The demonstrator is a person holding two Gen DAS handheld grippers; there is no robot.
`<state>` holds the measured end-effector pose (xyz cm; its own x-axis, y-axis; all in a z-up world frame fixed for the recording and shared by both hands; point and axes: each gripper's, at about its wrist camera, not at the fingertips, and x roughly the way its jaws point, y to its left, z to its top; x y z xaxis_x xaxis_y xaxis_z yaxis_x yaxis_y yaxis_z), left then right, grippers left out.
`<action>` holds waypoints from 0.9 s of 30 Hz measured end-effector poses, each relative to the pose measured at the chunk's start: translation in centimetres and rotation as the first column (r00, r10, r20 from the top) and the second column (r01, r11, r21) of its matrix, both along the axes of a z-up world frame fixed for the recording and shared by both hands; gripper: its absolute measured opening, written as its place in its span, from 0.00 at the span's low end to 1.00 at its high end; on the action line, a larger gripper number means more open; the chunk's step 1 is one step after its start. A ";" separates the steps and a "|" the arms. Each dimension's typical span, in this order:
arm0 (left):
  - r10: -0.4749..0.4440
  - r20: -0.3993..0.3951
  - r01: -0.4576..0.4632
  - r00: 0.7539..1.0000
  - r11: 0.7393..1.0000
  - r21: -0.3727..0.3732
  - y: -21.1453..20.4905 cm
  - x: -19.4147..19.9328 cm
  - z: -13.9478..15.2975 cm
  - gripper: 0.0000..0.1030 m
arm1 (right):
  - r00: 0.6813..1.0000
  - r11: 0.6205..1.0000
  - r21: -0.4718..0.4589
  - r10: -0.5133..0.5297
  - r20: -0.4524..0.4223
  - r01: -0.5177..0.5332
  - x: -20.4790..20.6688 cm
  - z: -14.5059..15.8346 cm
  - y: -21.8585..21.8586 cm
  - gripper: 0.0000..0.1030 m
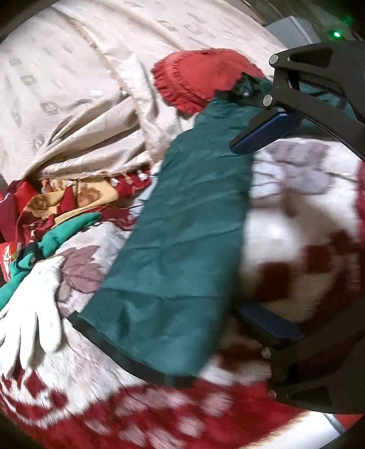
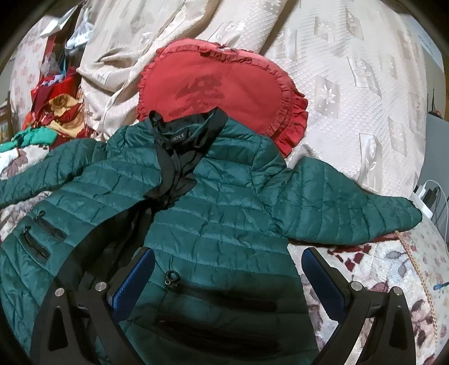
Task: Fold large clothes
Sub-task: 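Grasp the green jacket's sleeve with the left tool and lift it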
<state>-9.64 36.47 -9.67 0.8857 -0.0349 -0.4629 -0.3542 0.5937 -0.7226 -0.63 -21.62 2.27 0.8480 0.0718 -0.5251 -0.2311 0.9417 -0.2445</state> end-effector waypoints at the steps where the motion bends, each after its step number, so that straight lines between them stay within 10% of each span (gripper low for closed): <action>1: 0.005 0.008 -0.005 1.000 1.000 -0.015 0.6 0.5 0.0 0.99 | 1.000 1.000 -0.005 0.000 -0.001 0.000 0.0 -0.1 0.1 1.00; 7: 0.063 0.080 -0.054 0.995 0.993 -0.103 3.7 2.0 0.9 0.98 | 1.000 1.000 -0.024 0.005 -0.011 -0.005 0.4 -0.5 0.6 1.00; 11: 0.136 0.020 -0.134 0.990 0.985 -0.105 4.7 2.1 1.0 0.55 | 1.000 0.999 -0.037 0.012 -0.014 -0.012 0.5 -0.8 1.0 1.00; 18: 0.172 -0.133 -0.187 0.976 0.976 -0.109 5.2 2.5 -0.8 0.19 | 0.999 0.998 -0.060 -0.002 -0.038 -0.001 0.8 -1.2 1.1 1.00; 27: 0.067 0.023 -0.068 0.998 0.996 0.059 0.3 4.1 7.9 0.14 | 0.995 0.996 -0.057 -0.068 -0.069 0.064 0.9 -0.9 -1.0 1.00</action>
<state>-5.58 36.77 -1.77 0.8945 0.0522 -0.4441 -0.3804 0.6109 -0.6943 0.23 -22.60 1.36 0.8105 -0.0139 -0.5855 -0.1874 0.9410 -0.2817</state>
